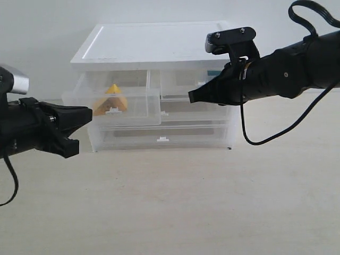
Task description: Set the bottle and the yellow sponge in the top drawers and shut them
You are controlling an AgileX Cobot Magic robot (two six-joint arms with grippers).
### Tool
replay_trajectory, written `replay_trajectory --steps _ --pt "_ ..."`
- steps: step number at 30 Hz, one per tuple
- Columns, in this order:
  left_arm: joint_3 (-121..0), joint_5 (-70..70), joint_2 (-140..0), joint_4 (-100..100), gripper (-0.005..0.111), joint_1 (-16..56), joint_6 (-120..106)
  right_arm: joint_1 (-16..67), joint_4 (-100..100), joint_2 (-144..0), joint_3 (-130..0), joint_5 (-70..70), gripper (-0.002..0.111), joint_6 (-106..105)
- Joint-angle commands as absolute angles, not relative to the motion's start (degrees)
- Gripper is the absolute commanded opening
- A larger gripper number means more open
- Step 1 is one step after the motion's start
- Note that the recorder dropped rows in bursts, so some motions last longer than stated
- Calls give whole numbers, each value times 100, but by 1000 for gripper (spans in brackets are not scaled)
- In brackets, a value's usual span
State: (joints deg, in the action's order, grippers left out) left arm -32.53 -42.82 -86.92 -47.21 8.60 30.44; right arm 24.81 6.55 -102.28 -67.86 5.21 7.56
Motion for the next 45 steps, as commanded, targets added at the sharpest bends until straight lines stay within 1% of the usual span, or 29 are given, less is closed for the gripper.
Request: replay_trajectory --steps 1,4,8,13,15,22,26,30,35,41,45 --pt "-3489 -4953 -9596 -3818 4 856 2289 2458 653 -10180 -6804 512 0 708" --pt "-4087 -4970 -10024 -3612 4 856 2049 2458 653 -10180 -6804 535 0 708" --pt "-4701 -4431 -10294 -3430 4 856 2000 2458 653 -10180 -6804 544 0 708" --pt "-5355 -4646 -10809 -3890 4 881 2538 2458 653 -10180 -6804 523 0 708" --pt "-5593 -4493 -10968 -3865 4 914 2554 2458 653 -10180 -6804 523 0 708" --pt "-5959 -4148 -11045 -3838 4 914 2607 2458 653 -10180 -6804 487 0 695" --pt "-5654 -4418 -10845 -3778 4 914 2661 2585 653 -10137 -6638 474 0 695" --pt "-4924 -4952 -10429 -2756 4 914 1879 2869 653 -9866 -6161 -445 0 717" --pt "-4338 -4901 -9727 -2795 4 914 1792 2868 653 -9594 -6130 -142 0 901" --pt "-3484 -4809 -8336 -2721 4 914 1862 2936 653 -8555 -5524 -329 0 1077" --pt "-2947 -4374 -7062 -2721 4 914 2142 2936 653 -7505 -4880 -472 0 1146"
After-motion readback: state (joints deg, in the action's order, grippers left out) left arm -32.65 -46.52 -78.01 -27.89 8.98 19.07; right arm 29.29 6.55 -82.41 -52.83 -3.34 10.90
